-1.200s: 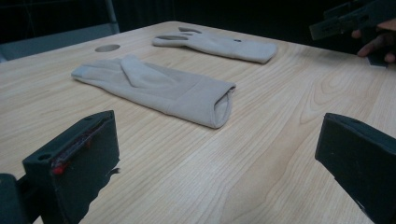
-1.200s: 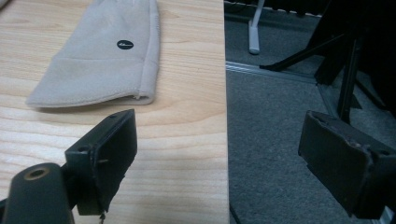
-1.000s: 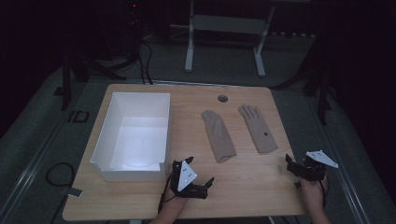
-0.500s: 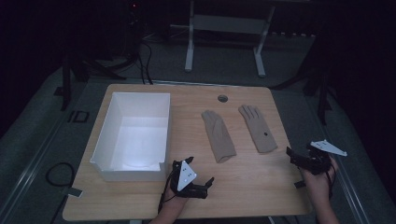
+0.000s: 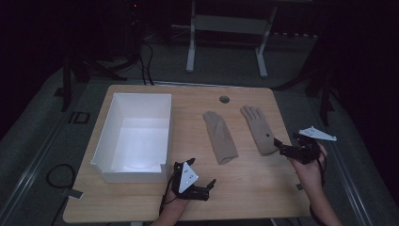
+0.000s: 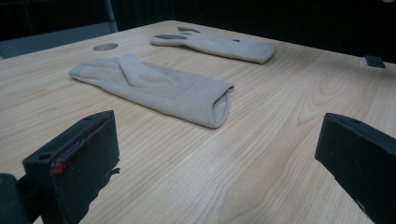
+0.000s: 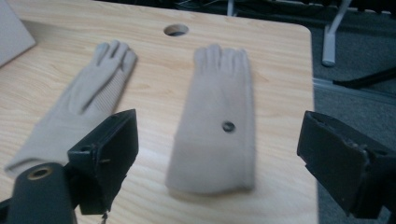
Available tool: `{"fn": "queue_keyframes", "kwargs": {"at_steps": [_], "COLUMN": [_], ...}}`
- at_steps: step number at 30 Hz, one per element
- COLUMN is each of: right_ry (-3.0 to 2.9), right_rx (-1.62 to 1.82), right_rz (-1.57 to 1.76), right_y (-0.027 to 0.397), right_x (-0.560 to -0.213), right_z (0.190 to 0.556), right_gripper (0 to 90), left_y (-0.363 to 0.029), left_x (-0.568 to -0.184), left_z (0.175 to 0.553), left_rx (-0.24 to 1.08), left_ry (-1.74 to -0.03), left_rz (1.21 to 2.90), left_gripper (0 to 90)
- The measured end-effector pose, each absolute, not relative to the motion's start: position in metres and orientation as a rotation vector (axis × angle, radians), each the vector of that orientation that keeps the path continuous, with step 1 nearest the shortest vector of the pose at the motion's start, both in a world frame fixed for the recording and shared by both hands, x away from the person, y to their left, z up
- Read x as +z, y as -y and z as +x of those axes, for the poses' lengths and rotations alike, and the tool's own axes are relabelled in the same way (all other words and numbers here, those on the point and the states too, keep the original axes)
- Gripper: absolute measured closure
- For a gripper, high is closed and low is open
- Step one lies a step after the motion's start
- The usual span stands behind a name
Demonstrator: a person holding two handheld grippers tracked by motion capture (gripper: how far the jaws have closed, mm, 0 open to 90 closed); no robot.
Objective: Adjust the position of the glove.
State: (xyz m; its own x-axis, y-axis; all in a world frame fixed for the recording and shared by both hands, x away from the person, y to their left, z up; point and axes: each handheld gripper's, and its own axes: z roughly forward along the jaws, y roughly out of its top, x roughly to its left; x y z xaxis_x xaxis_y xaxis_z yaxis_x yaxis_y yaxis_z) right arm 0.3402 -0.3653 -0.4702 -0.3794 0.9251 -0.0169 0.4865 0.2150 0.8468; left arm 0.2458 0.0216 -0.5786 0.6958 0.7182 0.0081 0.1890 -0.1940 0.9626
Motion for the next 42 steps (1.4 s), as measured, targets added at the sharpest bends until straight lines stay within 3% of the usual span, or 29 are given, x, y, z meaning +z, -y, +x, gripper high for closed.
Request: {"fn": "queue_keyframes", "kwargs": {"at_steps": [8,16,29,42], "right_ry": [-2.041,-2.142,-2.243,-2.319], "right_rx": [1.062,1.078,1.114,1.038], "right_rz": [1.229,1.139,1.075,1.028], "right_y": [0.331,0.291,0.248,0.214], "right_x": [-0.468,-0.471,-0.48,-0.503], "right_z": [0.357,0.376,0.403,0.434], "right_gripper": [11.1,19.2,23.8,36.9], "left_y": [-0.022,-0.021,-0.021,-0.021], "left_x": [-0.579,-0.579,-0.579,-0.579], "left_z": [0.246,0.246,0.245,0.245], "left_rx": [0.562,0.563,0.563,0.561], "left_ry": [-0.728,-0.722,-0.716,-0.714], "left_rz": [1.736,1.738,1.738,1.738], "left_gripper": [0.2,0.1,0.1,0.1]}}
